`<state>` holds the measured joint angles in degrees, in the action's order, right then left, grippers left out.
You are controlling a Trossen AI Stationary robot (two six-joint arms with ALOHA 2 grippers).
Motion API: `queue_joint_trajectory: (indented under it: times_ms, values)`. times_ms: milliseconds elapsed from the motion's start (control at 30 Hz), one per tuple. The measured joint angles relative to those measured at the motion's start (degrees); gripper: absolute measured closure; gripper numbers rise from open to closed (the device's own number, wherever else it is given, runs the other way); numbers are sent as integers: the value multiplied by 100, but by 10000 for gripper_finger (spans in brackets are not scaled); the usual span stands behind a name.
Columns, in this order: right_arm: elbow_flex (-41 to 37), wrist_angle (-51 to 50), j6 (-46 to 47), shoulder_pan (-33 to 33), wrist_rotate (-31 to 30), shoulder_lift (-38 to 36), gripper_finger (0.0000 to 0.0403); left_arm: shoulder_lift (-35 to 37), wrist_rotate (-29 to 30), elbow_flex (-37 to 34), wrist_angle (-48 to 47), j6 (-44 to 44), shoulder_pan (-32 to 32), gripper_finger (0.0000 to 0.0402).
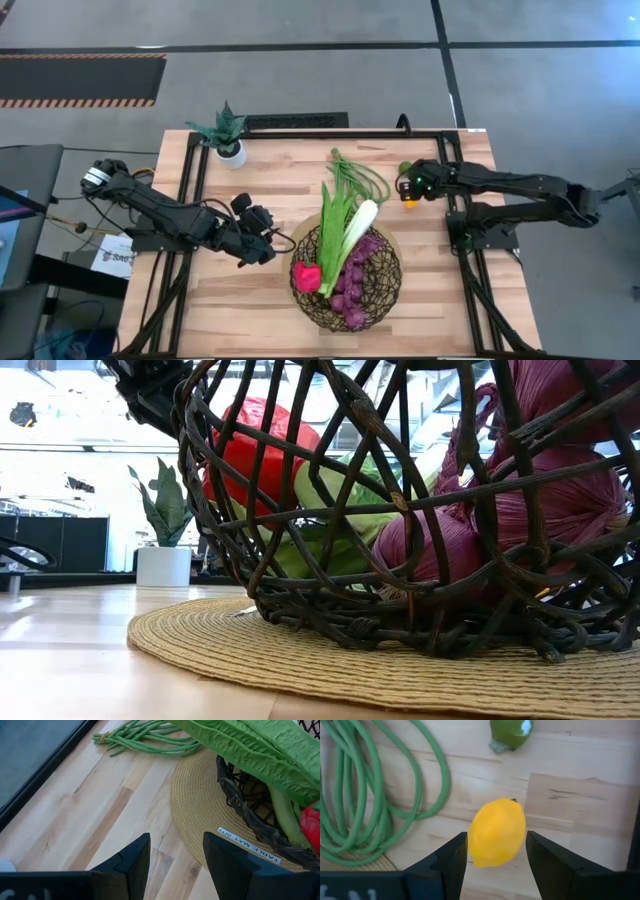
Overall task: Build produce basket
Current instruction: Put the yellow lemon into the black basket
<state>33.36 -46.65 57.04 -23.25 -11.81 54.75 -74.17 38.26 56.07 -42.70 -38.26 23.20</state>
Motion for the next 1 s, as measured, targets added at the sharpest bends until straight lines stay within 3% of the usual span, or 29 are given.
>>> queue_joint_trajectory:
  times_ms: [400,800,1000]
  values:
    - [0,-29,-5,-165,2,703,182,0,6,0,-2,-2,0,230]
    - [24,1115,-147,-172,46,1533,182,0,7,0,-9,24,2,230]
    - [26,1091,-163,-170,25,1709,182,0,8,0,-13,26,1,230]
